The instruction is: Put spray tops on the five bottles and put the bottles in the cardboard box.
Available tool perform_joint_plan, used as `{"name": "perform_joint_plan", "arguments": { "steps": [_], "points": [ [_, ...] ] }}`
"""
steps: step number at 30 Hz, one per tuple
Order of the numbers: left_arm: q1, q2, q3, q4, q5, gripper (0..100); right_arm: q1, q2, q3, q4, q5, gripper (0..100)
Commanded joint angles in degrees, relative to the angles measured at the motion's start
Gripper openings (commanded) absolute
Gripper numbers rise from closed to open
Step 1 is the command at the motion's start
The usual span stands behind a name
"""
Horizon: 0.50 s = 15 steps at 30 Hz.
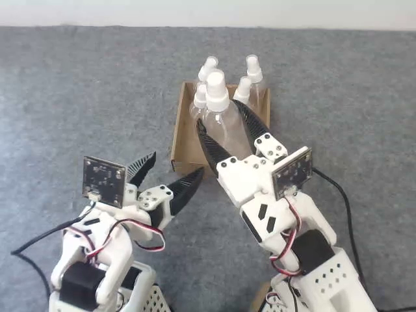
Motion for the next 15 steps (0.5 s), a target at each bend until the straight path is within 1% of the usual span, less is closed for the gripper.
{"name": "perform_joint_plan", "arguments": {
  "steps": [1,5,11,15],
  "points": [
    [1.23,-0.35,-0.13,0.09,-0.09,32,-3.74,0.31,-4.04,-0.40,-1.23,0.9],
    [1.14,-0.35,0.13,-1.23,3.96,32,-6.90,0.13,-4.04,1.80,-1.05,0.9],
    [0.79,-0.35,4.35,-6.15,2.99,32,-6.99,0.04,-3.96,2.24,-1.23,0.9],
    [0.79,-0.35,4.79,-6.42,2.81,31,-6.99,0.04,-3.78,3.82,-0.97,0.9]
  ]
}}
